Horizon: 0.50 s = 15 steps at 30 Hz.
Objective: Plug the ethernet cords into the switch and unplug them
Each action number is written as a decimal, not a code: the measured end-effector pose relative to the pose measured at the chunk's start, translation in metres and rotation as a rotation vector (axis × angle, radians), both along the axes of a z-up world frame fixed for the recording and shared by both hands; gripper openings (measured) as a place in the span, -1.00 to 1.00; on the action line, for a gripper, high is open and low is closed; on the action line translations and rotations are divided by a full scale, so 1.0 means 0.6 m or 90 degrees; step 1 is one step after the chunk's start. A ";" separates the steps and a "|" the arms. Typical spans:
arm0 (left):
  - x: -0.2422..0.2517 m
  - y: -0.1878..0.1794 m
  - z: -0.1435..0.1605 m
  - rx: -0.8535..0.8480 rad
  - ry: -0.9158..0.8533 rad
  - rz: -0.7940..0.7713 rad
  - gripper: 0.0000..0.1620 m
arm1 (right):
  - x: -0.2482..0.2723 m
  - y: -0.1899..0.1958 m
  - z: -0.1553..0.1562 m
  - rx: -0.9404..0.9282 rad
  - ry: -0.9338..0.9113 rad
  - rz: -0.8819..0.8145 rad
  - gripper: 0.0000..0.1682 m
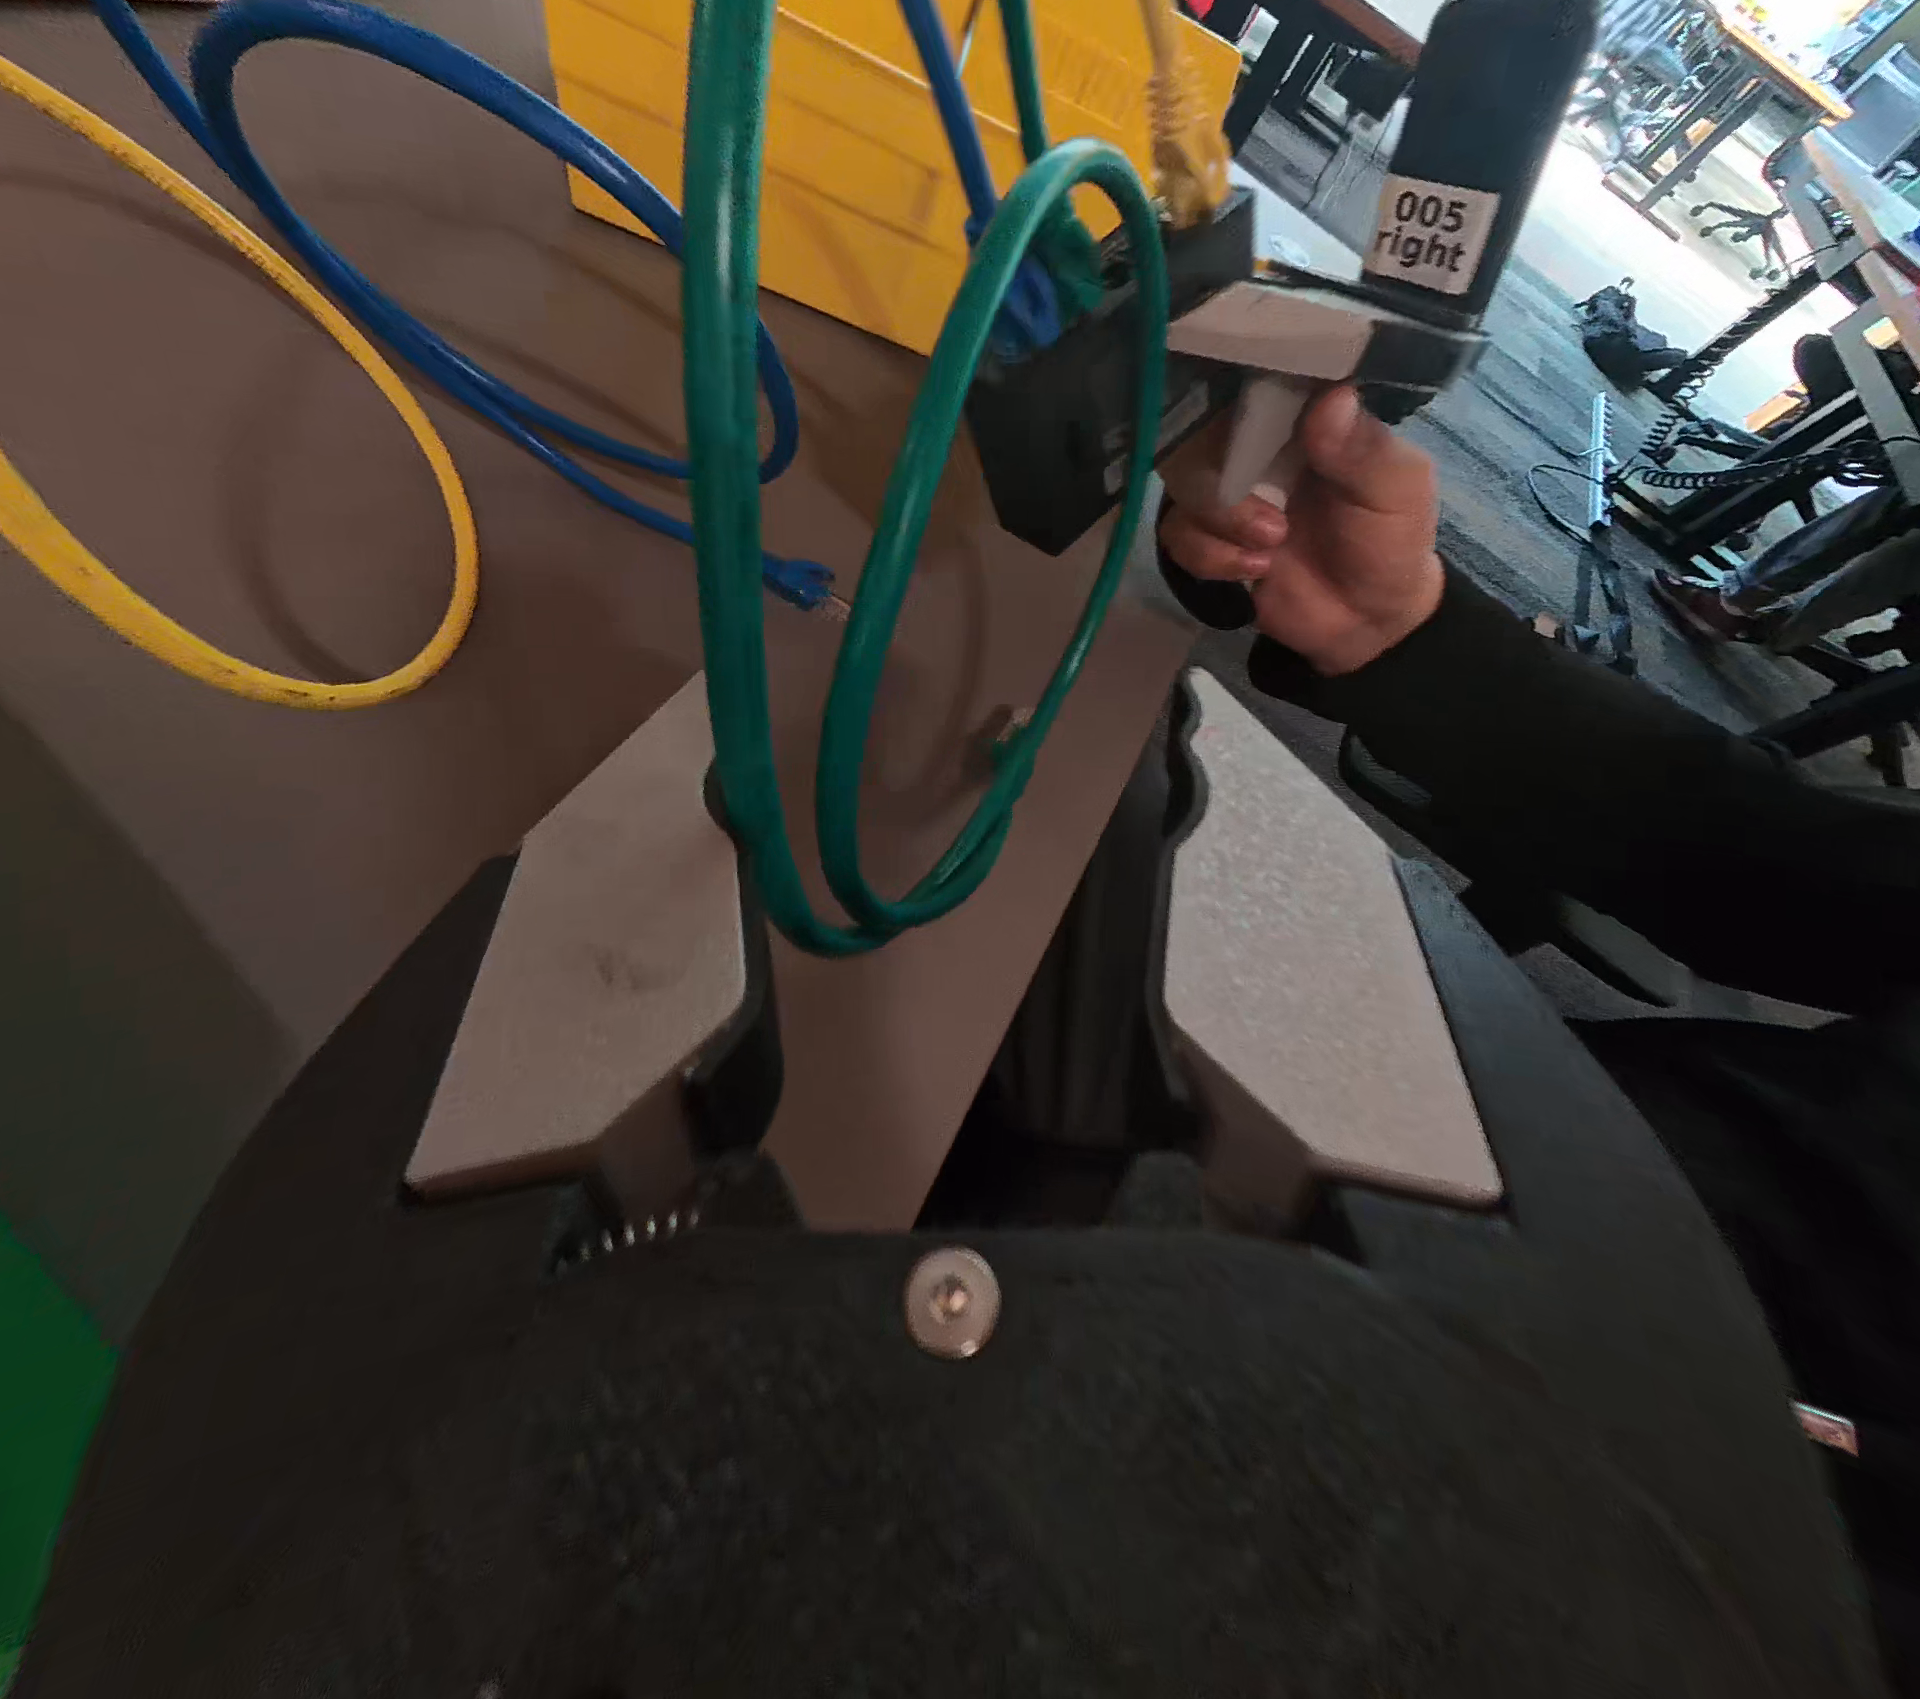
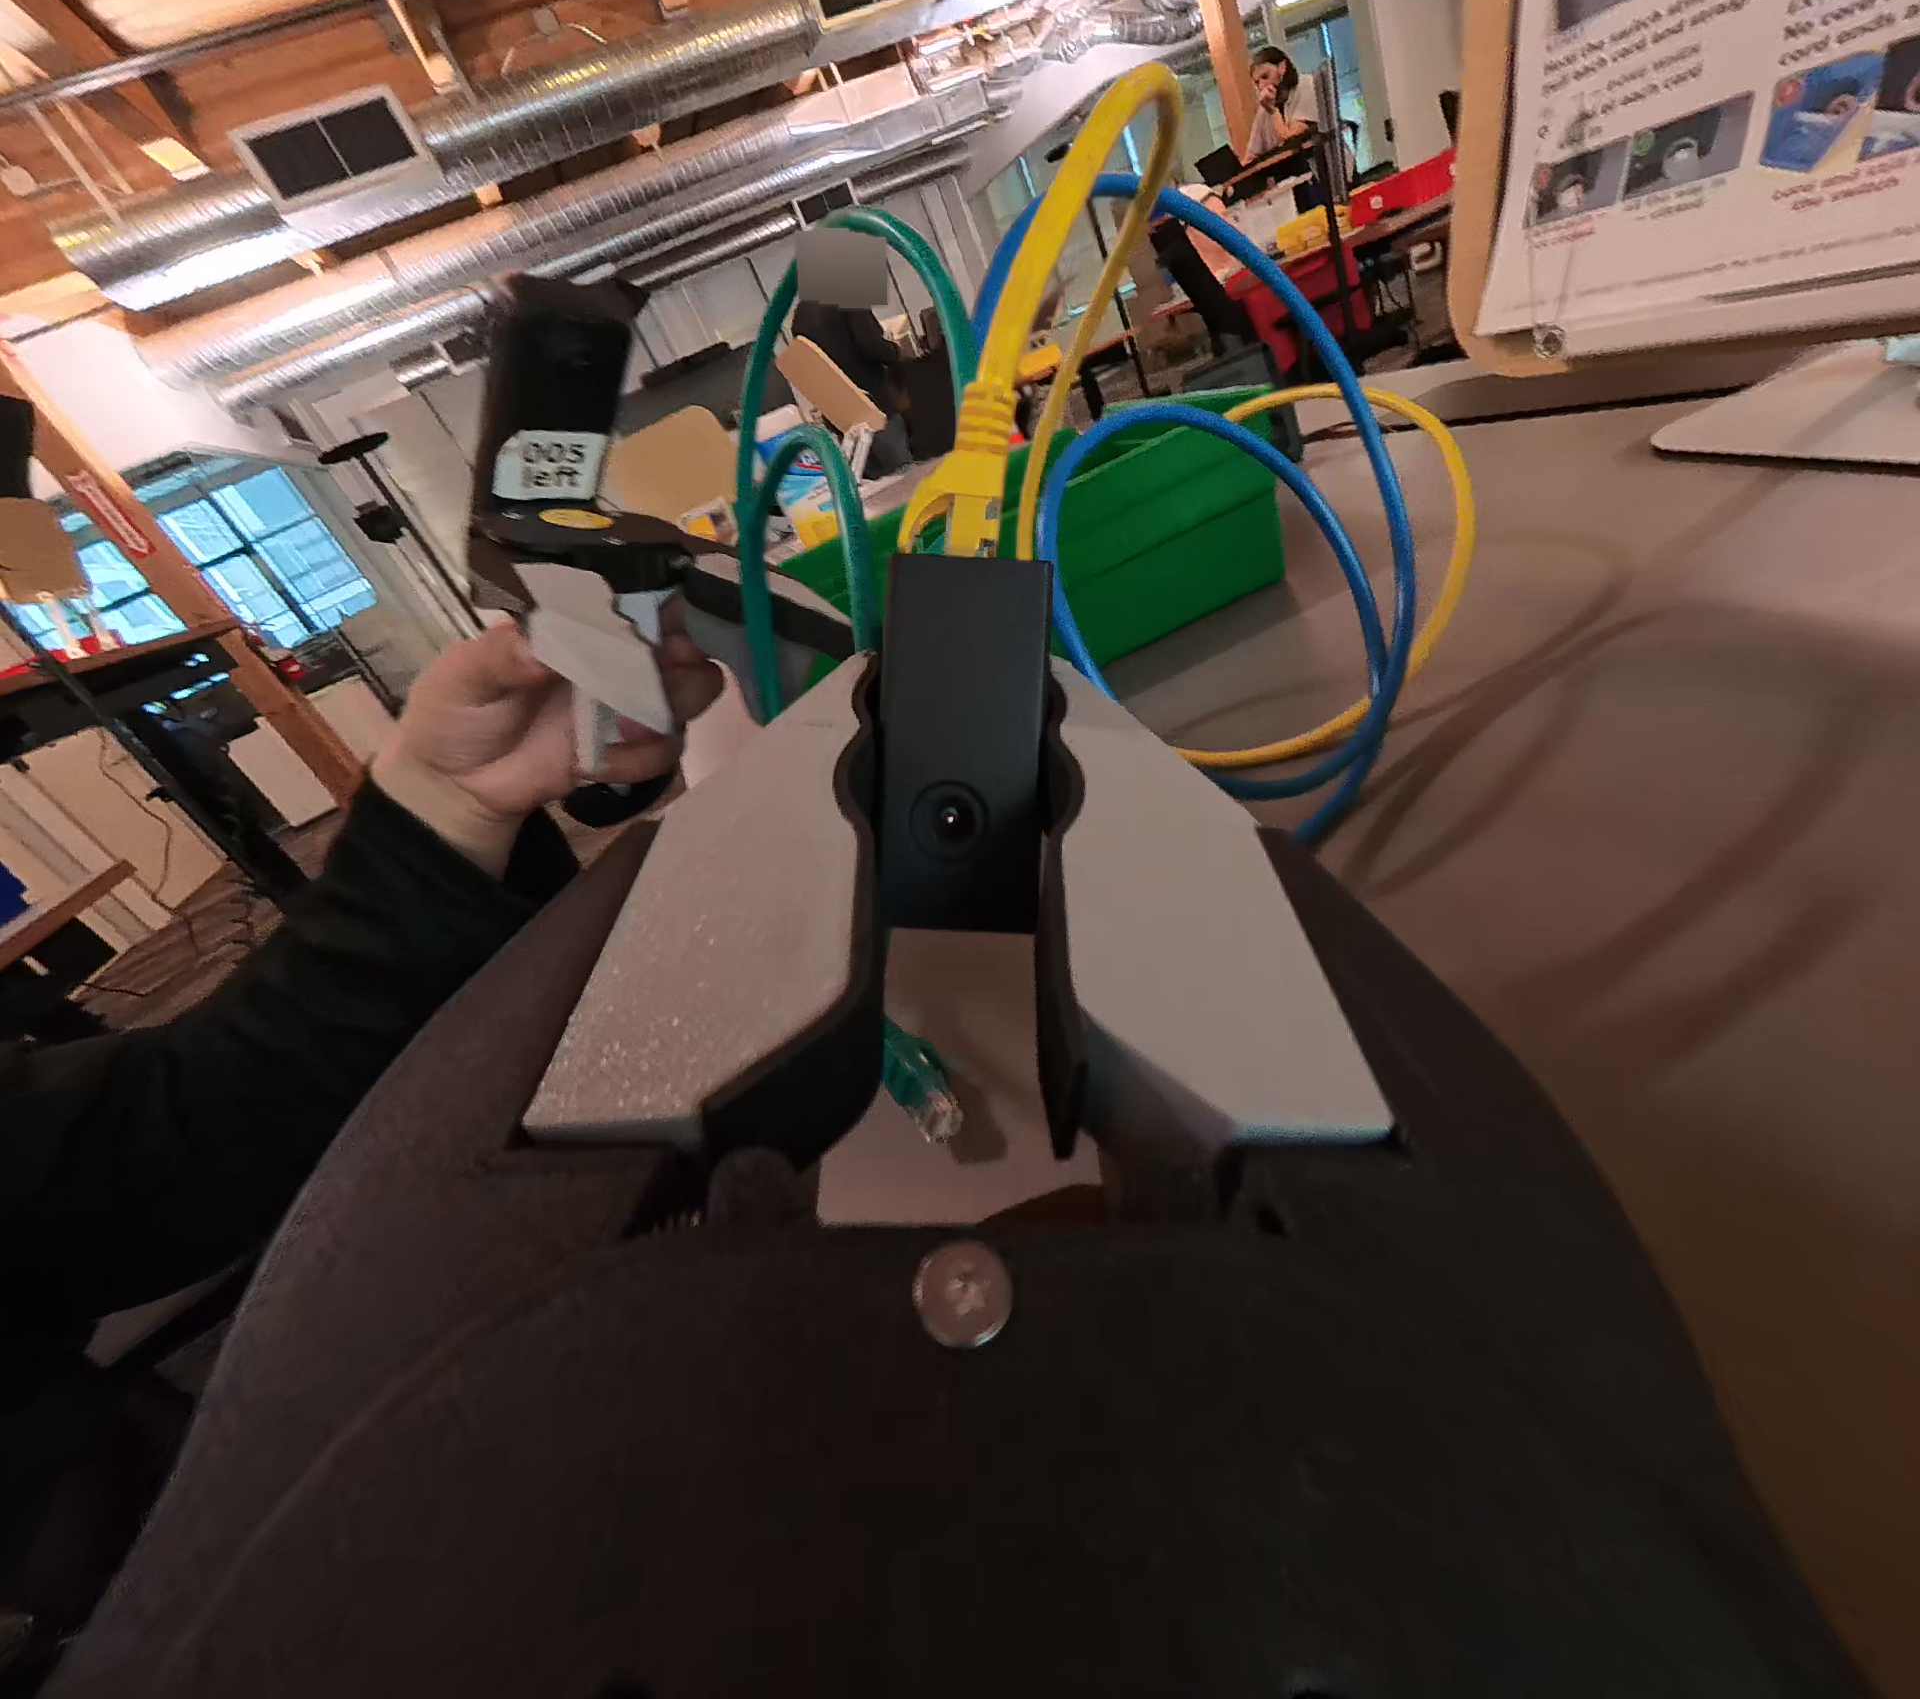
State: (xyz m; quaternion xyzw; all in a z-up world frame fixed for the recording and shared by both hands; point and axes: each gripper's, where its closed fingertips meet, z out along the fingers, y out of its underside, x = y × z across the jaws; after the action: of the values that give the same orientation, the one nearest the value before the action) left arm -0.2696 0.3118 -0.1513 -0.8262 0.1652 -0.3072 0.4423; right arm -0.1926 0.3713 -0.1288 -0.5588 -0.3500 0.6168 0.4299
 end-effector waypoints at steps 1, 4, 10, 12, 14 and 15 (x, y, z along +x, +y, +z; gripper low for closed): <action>-0.001 0.002 -0.002 0.001 0.004 0.002 -0.01 | 0.000 -0.007 0.009 0.002 0.010 0.008 -0.70; 0.005 0.004 -0.002 0.007 0.001 -0.005 0.03 | 0.000 -0.023 0.029 0.015 0.021 0.017 -0.70; 0.026 -0.014 0.022 0.029 -0.030 -0.051 -0.10 | 0.028 -0.011 0.063 0.006 0.065 -0.010 -0.71; 0.011 -0.012 0.027 0.043 -0.005 -0.027 -0.10 | 0.047 -0.002 0.080 0.016 0.083 -0.039 -0.71; -0.002 -0.013 0.034 0.049 0.000 -0.008 -0.13 | 0.067 0.004 0.102 0.046 0.103 -0.089 -0.71; -0.003 -0.017 0.036 0.046 -0.004 -0.010 -0.17 | 0.075 0.006 0.111 0.071 0.103 -0.122 -0.71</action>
State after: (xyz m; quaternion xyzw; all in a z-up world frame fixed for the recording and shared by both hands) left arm -0.2715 0.3018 -0.1295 -0.8075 0.1812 -0.3067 0.4702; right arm -0.1474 0.3747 -0.0622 -0.5134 -0.2935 0.5953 0.5440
